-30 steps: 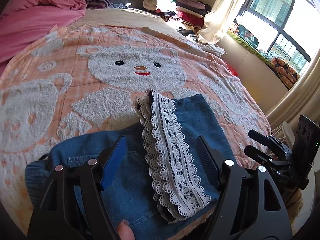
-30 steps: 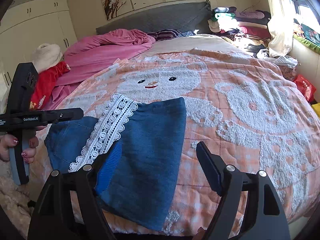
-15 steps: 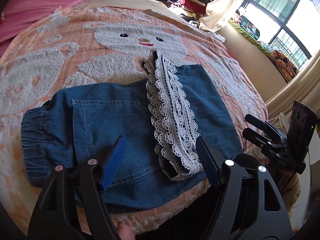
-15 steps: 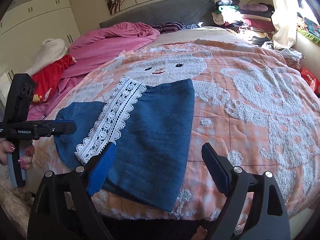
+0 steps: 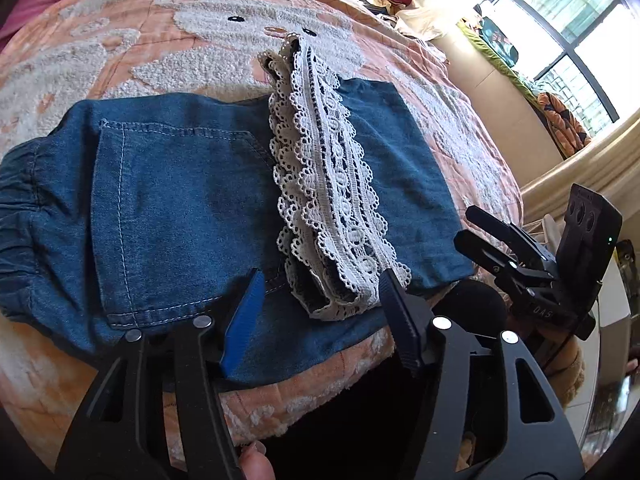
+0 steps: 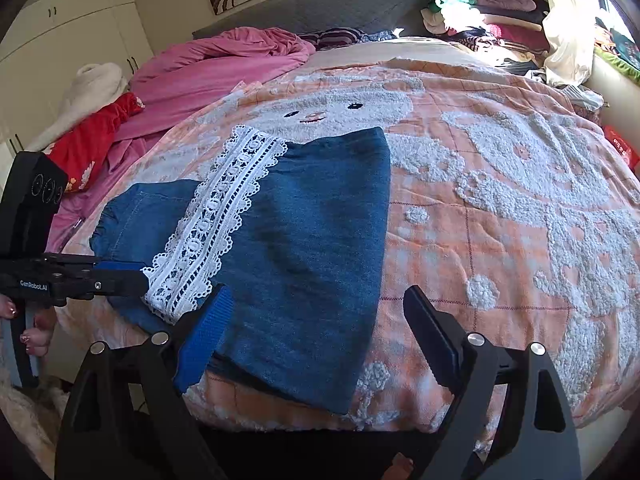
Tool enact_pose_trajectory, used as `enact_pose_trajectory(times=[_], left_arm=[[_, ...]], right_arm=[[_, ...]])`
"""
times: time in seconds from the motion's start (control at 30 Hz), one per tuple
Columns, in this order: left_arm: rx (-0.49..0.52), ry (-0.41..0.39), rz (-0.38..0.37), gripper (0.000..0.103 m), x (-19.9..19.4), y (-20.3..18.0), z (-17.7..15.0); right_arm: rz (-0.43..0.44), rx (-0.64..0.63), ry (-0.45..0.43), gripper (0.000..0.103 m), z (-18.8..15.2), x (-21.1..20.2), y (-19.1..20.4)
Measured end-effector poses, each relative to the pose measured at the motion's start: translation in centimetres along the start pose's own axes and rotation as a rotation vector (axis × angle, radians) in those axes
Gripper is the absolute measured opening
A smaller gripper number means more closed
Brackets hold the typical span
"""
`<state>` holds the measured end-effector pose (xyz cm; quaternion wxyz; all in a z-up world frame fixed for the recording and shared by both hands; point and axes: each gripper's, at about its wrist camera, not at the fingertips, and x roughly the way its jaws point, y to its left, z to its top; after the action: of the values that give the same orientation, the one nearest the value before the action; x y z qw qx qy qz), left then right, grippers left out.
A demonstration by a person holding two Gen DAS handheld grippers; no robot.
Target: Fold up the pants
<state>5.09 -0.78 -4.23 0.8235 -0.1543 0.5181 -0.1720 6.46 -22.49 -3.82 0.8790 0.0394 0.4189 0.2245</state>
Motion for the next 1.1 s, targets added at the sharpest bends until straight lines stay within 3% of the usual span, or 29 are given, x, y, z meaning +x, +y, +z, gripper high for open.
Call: enact_pose_trajectory(times=[0.1, 0.3, 0.4, 0.43, 0.47, 0.53, 0.57, 0.7, 0.8, 0.9, 0.97, 1.1], left_arm=[[-0.005, 0.023, -0.013, 0.037, 0.6, -0.1, -0.2], [-0.040, 0.021, -0.017, 0.037, 1.7, -0.1, -0.2], [-0.047, 0.012, -0.008, 0.028, 2.1, -0.1, -0.1], [-0.041, 0.018, 0.002, 0.025, 2.3, -0.2, -0.1], [-0.031, 0.020, 0.013, 0.023, 2.3, -0.3, 0.0], [-0.019, 0.016, 0.024, 0.020, 2.1, -0.7, 0.0], [-0.003, 0.014, 0.029, 0.014, 2.0, -1.0, -0.1], [0.075, 0.004, 0.054, 0.011, 1.0, -2.5, -0.9], [0.094, 0.013, 0.045, 0.011, 0.5, -2.9, -1.5], [0.111, 0.024, 0.085, 0.016, 1.3, -2.6, -2.0], [0.080, 0.033, 0.076, 0.017, 1.9, -1.8, -2.0], [0.083, 0.030, 0.078, 0.020, 1.7, -1.7, -1.9]], right_arm=[[-0.002, 0.003, 0.015, 0.087, 0.0, 0.4, -0.1], [-0.003, 0.012, 0.027, 0.087, 0.0, 0.7, -0.3], [-0.004, 0.009, 0.040, 0.087, 0.1, 1.0, -0.2], [-0.007, 0.001, 0.048, 0.083, 0.1, 1.2, -0.1], [-0.008, -0.013, 0.056, 0.066, 0.0, 1.4, 0.1], [-0.002, -0.053, 0.079, 0.051, -0.1, 2.0, 0.8], [-0.009, -0.074, 0.080, 0.045, -0.2, 2.0, 1.2], [-0.019, -0.108, 0.055, 0.033, -0.3, 1.3, 1.6], [-0.063, -0.131, 0.059, 0.032, -0.5, 0.7, 1.3], [-0.078, -0.122, 0.078, 0.034, -0.7, 0.8, 0.7], [-0.093, -0.125, 0.097, 0.044, -0.8, 1.3, 0.7], [-0.117, -0.150, 0.111, 0.049, -1.0, 1.8, 1.1]])
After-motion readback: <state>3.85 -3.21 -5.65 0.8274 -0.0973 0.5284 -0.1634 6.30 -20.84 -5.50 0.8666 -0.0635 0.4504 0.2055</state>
